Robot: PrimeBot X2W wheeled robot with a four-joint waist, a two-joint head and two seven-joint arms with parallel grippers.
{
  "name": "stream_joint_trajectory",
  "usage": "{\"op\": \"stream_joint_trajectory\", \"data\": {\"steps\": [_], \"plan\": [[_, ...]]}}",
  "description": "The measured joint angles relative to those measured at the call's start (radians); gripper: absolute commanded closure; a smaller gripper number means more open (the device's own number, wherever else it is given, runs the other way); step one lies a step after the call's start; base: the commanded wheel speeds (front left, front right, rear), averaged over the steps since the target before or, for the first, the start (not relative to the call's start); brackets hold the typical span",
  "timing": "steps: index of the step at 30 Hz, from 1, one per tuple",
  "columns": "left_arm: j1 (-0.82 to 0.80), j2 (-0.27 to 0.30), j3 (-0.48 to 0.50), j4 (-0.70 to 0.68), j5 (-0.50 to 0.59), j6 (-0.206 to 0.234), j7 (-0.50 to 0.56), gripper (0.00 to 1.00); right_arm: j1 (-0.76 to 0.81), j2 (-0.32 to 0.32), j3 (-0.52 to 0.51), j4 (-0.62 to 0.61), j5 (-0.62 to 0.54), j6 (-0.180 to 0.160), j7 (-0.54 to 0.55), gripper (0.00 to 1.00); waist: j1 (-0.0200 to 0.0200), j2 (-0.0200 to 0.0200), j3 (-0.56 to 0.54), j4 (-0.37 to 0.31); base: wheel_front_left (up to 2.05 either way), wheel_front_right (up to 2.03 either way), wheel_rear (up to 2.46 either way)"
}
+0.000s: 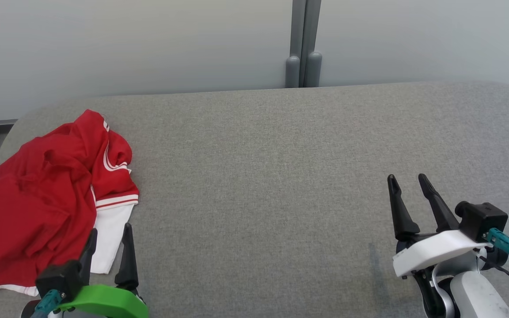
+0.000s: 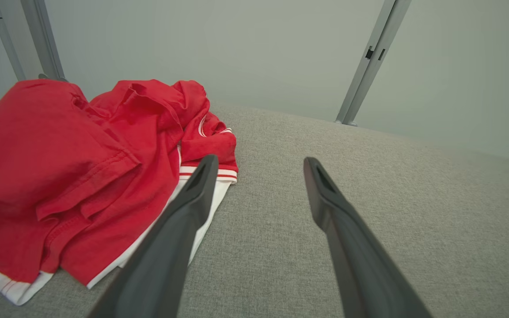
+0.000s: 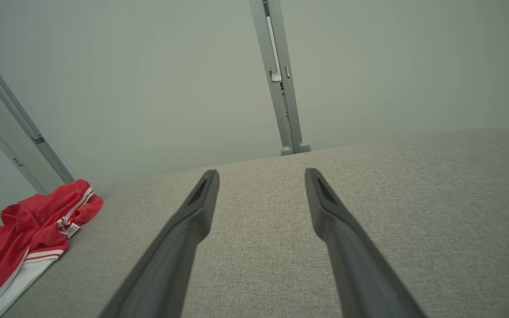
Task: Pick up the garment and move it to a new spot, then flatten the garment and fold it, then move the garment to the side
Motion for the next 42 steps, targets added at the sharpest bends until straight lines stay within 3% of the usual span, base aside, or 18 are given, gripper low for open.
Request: {"op": "stream_joint_trajectory", "data": {"steps": [19,42], "plan": [[0.009,0.000,-0.030,-0.011,0.216,0.010,-0.058,0.00,0.002,-0.016,0.045,-0.023,-0.243,-0.018,-0.060,0.00,0.0000,0.0000,-0.003,0.001,0.00,0.00,0.00],[0.009,-0.004,-0.026,-0.007,0.215,0.005,-0.058,0.00,0.002,0.001,0.032,-0.006,-0.230,-0.008,-0.060,0.00,-0.0001,0.0000,-0.005,0.001,0.00,0.00,0.00]]}}
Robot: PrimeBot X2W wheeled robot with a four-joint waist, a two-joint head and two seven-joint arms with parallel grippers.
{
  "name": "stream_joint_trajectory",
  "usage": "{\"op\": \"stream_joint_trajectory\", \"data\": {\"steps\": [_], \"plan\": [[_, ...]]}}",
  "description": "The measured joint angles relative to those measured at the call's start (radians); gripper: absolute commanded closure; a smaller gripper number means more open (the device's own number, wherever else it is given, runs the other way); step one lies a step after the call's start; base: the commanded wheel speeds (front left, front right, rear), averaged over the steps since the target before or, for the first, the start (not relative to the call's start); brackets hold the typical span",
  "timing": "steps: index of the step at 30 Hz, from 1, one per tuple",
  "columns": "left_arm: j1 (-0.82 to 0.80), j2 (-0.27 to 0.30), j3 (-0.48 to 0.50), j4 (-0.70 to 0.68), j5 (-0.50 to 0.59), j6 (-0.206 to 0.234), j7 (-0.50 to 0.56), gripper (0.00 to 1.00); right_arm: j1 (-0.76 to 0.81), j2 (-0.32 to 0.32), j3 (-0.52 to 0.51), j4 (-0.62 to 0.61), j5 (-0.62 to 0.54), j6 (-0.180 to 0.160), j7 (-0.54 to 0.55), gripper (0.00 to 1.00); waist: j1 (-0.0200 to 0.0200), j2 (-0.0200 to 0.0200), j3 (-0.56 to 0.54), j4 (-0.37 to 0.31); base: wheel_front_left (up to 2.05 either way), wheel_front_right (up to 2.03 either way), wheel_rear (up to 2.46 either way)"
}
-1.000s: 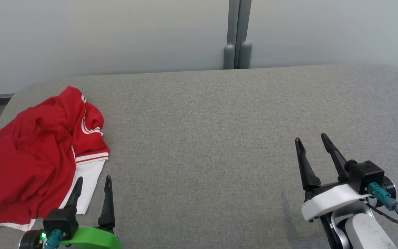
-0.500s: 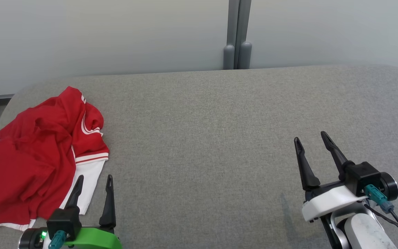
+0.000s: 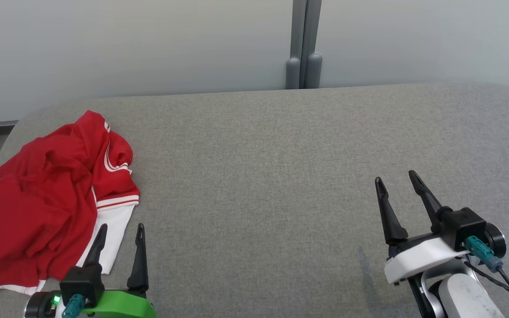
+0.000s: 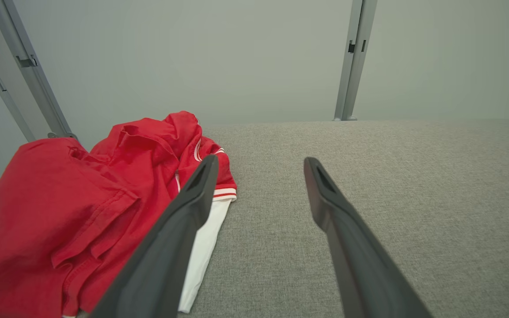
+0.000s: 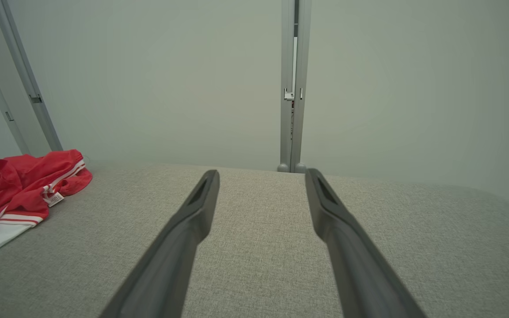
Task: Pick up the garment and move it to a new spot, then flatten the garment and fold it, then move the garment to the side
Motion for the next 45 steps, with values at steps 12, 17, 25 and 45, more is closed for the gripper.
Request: {"op": "stream_joint_trajectory", "data": {"steps": [12,17,25,45], "plan": [[0.000,-0.004,0.004,0.002,0.000,-0.001,0.000,0.00,0.000,0.003,-0.009,0.021,0.001,0.009,0.000,0.00,0.0000,0.0000,-0.001,0.002,0.00,0.00,0.00],[0.000,-0.005,0.005,0.003,0.000,-0.006,0.000,0.00,0.000,0.004,-0.013,0.028,0.002,0.010,0.000,0.00,0.0000,0.0000,-0.002,0.004,0.00,0.00,0.00],[-0.002,-0.018,-0.004,0.006,-0.002,-0.020,0.000,0.00,0.004,0.006,-0.035,0.028,0.012,0.009,0.000,0.00,0.0000,0.0000,-0.004,0.027,0.00,0.00,0.00],[-0.002,-0.020,0.038,-0.027,-0.009,-0.007,0.000,0.00,0.016,0.032,-0.004,0.043,0.030,0.053,0.000,0.00,0.0000,0.0000,-0.009,0.253,0.00,0.00,0.00]]}}
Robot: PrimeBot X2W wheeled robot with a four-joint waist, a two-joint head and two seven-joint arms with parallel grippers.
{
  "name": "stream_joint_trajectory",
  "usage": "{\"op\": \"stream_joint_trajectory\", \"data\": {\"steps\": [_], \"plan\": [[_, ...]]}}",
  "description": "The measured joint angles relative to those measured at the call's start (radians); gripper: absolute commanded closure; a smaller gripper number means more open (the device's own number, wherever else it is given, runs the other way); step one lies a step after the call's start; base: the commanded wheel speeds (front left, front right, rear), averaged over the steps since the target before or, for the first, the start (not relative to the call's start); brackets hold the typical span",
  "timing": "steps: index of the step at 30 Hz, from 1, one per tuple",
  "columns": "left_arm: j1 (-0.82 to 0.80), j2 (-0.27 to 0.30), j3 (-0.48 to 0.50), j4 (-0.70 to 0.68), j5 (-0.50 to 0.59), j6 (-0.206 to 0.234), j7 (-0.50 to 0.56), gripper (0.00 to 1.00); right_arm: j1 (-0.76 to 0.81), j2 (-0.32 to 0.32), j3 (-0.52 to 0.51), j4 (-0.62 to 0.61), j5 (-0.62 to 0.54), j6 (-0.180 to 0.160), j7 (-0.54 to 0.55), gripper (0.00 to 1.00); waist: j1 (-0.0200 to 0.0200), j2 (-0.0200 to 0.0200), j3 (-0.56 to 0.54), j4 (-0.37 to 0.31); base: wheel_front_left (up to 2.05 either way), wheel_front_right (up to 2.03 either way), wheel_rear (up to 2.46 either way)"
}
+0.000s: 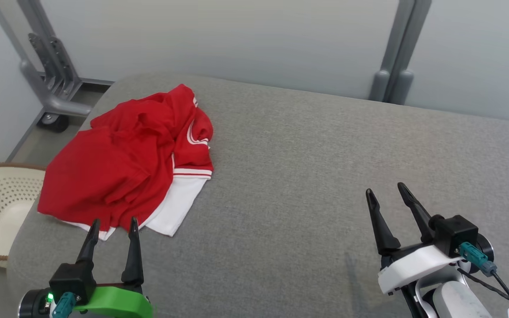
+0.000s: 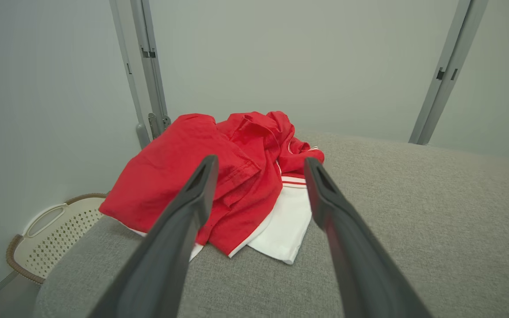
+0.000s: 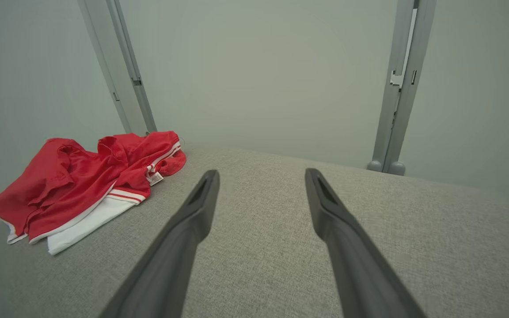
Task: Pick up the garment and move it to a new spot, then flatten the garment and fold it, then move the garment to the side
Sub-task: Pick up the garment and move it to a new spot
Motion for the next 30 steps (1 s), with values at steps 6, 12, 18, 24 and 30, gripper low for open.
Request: {"op": "stream_joint_trajectory", "data": {"steps": [6,12,18,24,30], "plan": [[0.000,0.000,-0.012,0.002,-0.002,-0.003,0.000,0.00,0.000,0.001,-0.024,0.000,0.005,-0.007,0.000,0.00,0.0000,0.0000,-0.003,0.080,0.00,0.00,0.00],[0.000,-0.002,0.005,0.005,-0.019,-0.010,0.000,0.00,0.000,0.007,-0.004,0.004,0.005,-0.005,0.000,0.00,0.0000,0.0000,-0.006,0.150,0.00,0.00,0.00],[0.001,-0.002,0.026,0.003,-0.030,-0.010,0.000,0.00,0.000,0.007,-0.001,0.007,0.000,-0.005,0.000,0.00,0.0000,0.0000,-0.006,0.146,0.00,0.00,0.00],[-0.008,0.002,0.025,0.001,-0.030,-0.012,0.000,0.00,0.000,0.005,-0.012,0.006,-0.005,-0.007,0.000,0.00,0.0000,0.0000,0.007,0.110,0.00,0.00,0.00],[-0.147,0.040,0.034,0.003,-0.038,-0.027,0.044,0.00,-0.002,-0.003,-0.019,-0.009,-0.016,-0.008,0.000,0.00,0.0000,0.0000,0.042,0.085,0.00,0.00,0.00]]}}
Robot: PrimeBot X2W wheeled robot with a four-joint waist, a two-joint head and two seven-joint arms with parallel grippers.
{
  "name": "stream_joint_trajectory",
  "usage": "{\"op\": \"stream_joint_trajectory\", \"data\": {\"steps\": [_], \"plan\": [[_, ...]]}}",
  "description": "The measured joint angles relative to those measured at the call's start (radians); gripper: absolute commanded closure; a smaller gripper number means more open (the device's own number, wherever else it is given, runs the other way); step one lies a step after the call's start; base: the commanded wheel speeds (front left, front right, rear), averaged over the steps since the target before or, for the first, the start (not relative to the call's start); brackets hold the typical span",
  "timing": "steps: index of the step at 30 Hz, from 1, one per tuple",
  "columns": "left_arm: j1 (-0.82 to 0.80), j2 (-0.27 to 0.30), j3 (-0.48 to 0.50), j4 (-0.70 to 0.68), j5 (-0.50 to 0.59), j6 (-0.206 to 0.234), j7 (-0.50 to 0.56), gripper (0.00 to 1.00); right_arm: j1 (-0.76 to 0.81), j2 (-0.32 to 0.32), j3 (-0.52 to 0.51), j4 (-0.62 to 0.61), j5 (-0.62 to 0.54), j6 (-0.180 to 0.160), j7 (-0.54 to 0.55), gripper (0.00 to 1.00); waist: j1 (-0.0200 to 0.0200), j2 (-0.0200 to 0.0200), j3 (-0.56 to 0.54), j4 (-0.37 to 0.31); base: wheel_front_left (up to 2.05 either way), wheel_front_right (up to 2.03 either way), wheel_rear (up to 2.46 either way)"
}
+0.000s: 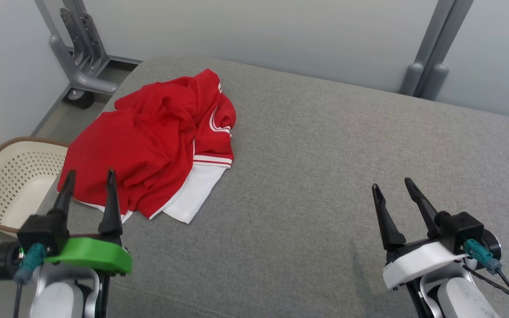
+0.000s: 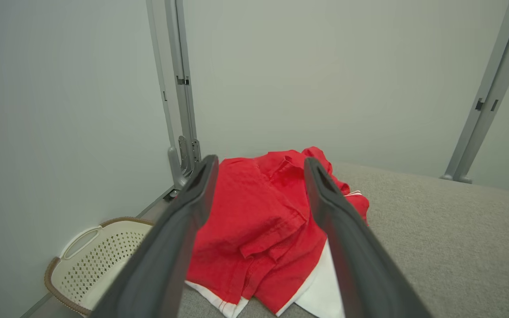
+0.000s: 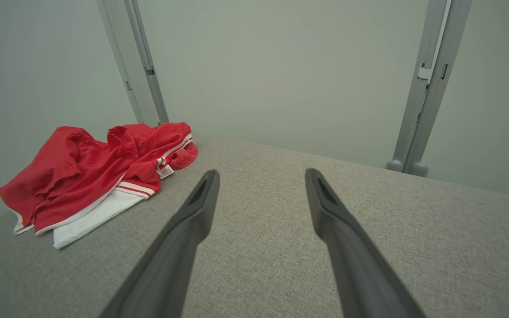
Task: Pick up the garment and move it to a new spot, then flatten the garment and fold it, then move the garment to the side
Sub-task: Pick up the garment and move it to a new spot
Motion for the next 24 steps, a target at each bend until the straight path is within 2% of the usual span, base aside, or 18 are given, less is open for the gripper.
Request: {"op": "stream_joint_trajectory", "data": {"steps": [5,10,16,24], "plan": [[-0.130,0.018,0.017,0.002,-0.028,-0.013,0.061,0.00,-0.026,-0.022,-0.003,-0.018,-0.022,0.000,0.000,0.00,0.0000,0.0000,0.040,-0.017,0.00,0.00,0.00],[-0.262,0.033,0.043,0.046,-0.078,-0.030,0.166,0.00,-0.057,-0.034,-0.003,-0.030,-0.032,0.008,0.000,0.00,0.0000,0.0000,0.088,-0.034,0.00,0.00,0.00],[-0.354,0.043,0.122,0.141,-0.184,-0.027,0.281,0.00,-0.096,-0.059,-0.002,-0.047,-0.041,0.012,0.000,0.00,0.0000,0.0000,0.155,-0.058,0.00,0.00,0.00],[-0.439,0.085,0.170,0.213,-0.228,-0.011,0.400,0.00,-0.139,-0.088,-0.008,-0.073,-0.058,0.017,0.000,0.00,0.0000,0.0000,0.240,-0.089,0.00,0.00,0.00]]}}
